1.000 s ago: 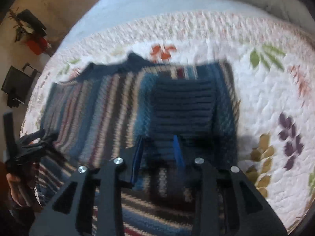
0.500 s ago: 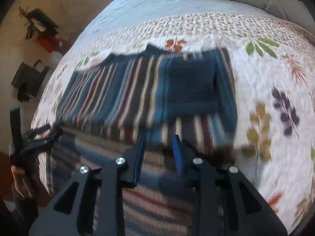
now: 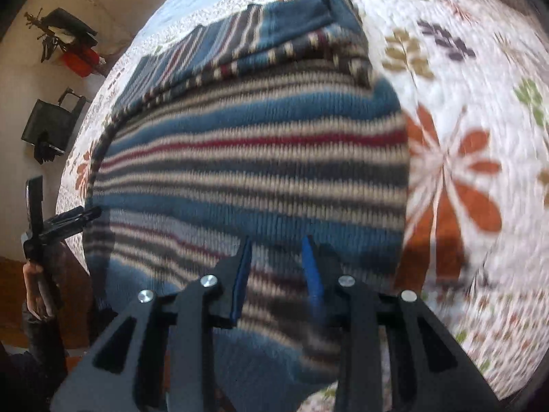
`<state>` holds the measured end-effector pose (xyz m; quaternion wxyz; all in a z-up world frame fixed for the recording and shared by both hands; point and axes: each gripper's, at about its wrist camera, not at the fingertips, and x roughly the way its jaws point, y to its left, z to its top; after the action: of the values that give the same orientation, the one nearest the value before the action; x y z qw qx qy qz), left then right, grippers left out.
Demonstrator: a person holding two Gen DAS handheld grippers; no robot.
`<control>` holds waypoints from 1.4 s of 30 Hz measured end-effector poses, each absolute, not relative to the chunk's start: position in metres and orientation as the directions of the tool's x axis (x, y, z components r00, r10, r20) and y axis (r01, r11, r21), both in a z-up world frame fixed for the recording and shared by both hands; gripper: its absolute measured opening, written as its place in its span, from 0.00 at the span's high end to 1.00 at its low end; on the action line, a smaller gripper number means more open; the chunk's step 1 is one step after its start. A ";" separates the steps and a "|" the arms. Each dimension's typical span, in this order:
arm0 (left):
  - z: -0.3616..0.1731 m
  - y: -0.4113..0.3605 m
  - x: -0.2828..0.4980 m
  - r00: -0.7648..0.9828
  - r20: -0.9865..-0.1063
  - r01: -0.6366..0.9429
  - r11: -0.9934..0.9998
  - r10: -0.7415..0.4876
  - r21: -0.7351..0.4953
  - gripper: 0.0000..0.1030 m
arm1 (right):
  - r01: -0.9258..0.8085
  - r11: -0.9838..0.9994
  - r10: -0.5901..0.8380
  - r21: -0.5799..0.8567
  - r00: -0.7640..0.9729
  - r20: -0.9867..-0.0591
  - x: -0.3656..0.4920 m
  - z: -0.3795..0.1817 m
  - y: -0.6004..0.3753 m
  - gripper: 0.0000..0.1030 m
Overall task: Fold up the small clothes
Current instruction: 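Grasp the sweater hem with both tools and lift it toward the collar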
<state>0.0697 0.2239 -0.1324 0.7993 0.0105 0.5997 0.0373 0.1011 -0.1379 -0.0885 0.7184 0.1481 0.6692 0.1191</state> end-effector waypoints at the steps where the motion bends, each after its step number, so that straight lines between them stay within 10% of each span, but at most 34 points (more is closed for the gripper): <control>1: -0.133 0.223 0.064 0.269 -0.961 -0.041 0.997 0.070 0.061 0.10 | 0.030 0.929 0.365 0.368 0.070 -0.928 0.092 -0.088 -0.137 0.66; 30: -0.144 0.205 -0.061 0.203 -0.979 -0.013 1.000 0.010 0.007 0.08 | 0.070 0.931 0.361 0.359 -0.022 -0.932 -0.004 -0.092 -0.137 0.44; 42: -0.136 0.216 -0.064 0.204 -0.958 0.000 0.979 -0.200 -0.204 0.08 | 0.056 0.924 0.380 0.378 -0.026 -0.925 -0.004 -0.095 -0.126 0.42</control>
<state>-0.0638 0.2156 -0.1359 0.7719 -0.0797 0.6274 -0.0649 -0.0043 -0.1264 -0.0945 0.6805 0.1545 0.7063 0.1190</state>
